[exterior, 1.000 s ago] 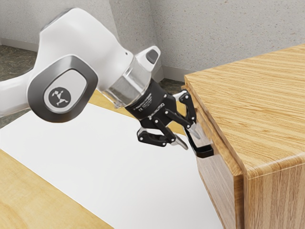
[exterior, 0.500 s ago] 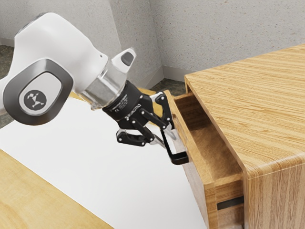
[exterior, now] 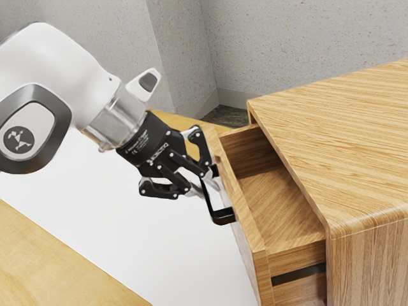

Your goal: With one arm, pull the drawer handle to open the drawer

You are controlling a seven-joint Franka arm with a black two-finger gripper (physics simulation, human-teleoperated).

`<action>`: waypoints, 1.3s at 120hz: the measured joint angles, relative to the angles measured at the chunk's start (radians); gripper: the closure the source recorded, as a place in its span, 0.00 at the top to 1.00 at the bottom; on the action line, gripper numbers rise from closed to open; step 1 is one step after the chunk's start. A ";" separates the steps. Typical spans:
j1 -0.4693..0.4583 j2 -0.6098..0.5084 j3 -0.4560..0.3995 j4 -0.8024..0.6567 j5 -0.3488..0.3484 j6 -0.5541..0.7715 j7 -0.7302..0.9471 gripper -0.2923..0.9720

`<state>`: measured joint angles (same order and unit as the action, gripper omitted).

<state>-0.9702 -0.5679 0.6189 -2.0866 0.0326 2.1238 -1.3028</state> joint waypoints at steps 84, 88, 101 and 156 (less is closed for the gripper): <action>0.116 -0.127 -0.100 -0.127 0.001 0.000 -0.004 0.24; 0.124 -0.136 -0.106 -0.134 0.001 0.000 -0.005 0.24; 0.137 -0.154 -0.116 -0.150 0.001 0.000 -0.005 0.24; 0.210 -0.242 -0.169 -0.227 0.000 -0.001 -0.009 0.24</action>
<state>-0.7605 -0.8098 0.4498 -2.3137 0.0330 2.1227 -1.3122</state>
